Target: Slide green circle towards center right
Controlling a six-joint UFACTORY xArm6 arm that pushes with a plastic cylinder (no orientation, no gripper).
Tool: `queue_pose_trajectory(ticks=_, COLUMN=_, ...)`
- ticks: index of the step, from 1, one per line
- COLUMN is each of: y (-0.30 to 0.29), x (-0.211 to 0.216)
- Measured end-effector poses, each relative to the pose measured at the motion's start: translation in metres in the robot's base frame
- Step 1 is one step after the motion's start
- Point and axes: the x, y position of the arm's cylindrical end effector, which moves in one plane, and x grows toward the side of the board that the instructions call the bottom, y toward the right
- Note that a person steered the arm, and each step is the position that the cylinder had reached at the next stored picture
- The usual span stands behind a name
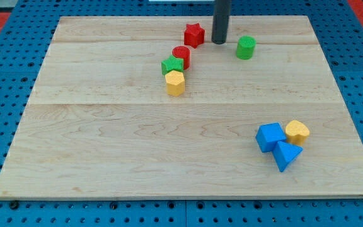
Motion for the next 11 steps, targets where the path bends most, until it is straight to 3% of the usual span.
queue_pose_trajectory(ticks=1, y=0.047, x=0.04)
queue_pose_trajectory(ticks=2, y=0.044, x=0.087)
queue_pose_trajectory(ticks=5, y=0.084, x=0.041)
queue_pose_trajectory(ticks=6, y=0.039, x=0.034)
queue_pose_trajectory(ticks=7, y=0.026, x=-0.023)
queue_pose_trajectory(ticks=9, y=0.092, x=0.021)
queue_pose_trajectory(ticks=11, y=0.129, x=-0.003)
